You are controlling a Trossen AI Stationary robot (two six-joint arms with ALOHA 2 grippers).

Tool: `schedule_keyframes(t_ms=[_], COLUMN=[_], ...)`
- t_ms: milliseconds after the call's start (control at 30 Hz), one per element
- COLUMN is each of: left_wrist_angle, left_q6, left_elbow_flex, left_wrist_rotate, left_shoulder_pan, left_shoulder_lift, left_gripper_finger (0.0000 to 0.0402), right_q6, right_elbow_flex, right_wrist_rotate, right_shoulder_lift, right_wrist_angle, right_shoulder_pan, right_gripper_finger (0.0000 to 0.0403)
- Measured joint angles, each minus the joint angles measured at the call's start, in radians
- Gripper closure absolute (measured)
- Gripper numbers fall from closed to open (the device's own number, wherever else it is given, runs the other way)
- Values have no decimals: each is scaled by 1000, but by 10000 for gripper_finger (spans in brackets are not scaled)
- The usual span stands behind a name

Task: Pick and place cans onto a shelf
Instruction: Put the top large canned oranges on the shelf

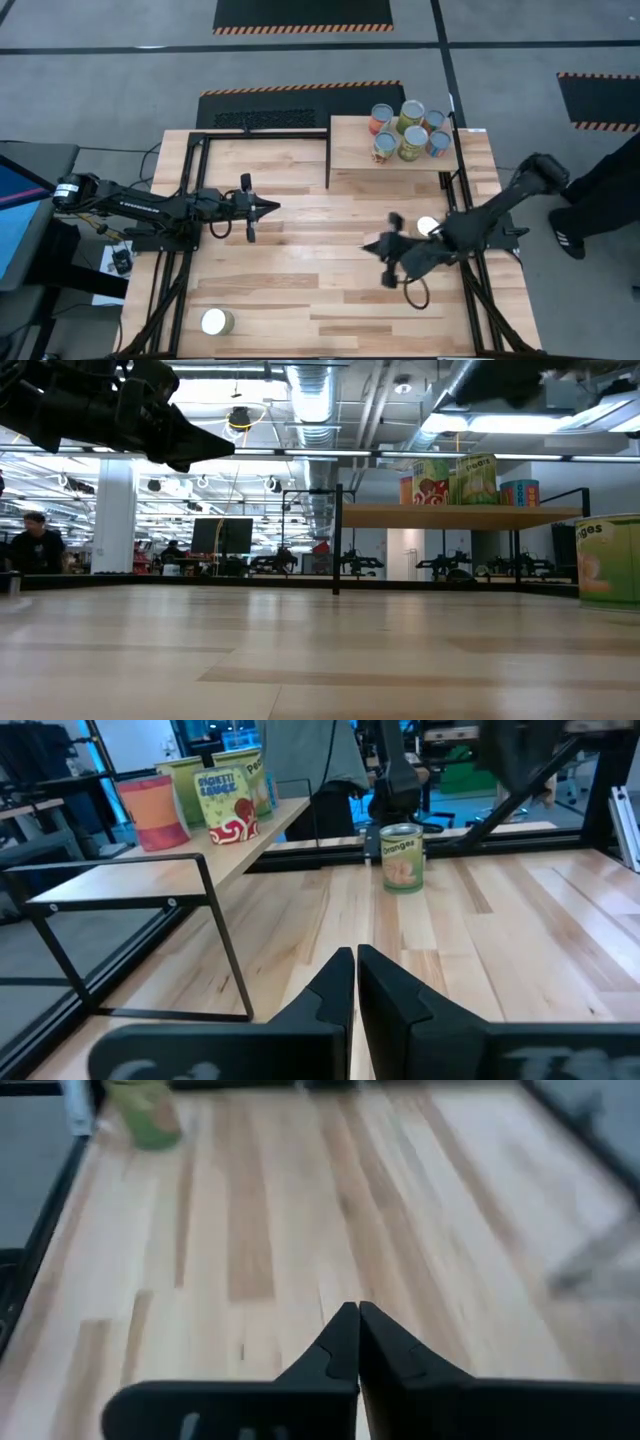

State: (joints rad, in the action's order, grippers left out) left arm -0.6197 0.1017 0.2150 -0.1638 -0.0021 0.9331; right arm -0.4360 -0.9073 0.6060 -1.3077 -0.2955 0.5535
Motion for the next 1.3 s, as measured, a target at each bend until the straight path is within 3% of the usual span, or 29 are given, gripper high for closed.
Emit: schedule_keyframes(t_ms=[133, 233, 633, 800, 1000, 1133, 1300], left_wrist_angle=[0, 0, 8, 10, 10, 10, 9], left_q6=[1, -2, -5, -4, 1, 0, 0], left_elbow_flex=[0, 0, 0, 0, 0, 0, 0], left_wrist_rotate=[0, 0, 0, 0, 0, 0, 0], left_shoulder_pan=[0, 0, 0, 0, 0, 0, 0], left_shoulder_lift=[0, 0, 0, 0, 0, 0, 0], left_gripper_finger=[393, 393, 393, 393, 393, 393, 393], right_q6=[-277, -389, -579, -646, -694, -764, -787], right_elbow_flex=[0, 0, -79, -90, -90, -89, -89], right_wrist_rotate=[-1, -5, -88, -216, -274, -352, -404], right_shoulder_lift=[107, 153, 189, 188, 132, 63, -24], right_wrist_angle=[-266, -413, -763, -894, -1005, -1048, -1047], right_shoulder_pan=[39, 60, 19, -19, -55, -95, -148], right_gripper_finger=[362, 346, 289, 238, 172, 167, 194])
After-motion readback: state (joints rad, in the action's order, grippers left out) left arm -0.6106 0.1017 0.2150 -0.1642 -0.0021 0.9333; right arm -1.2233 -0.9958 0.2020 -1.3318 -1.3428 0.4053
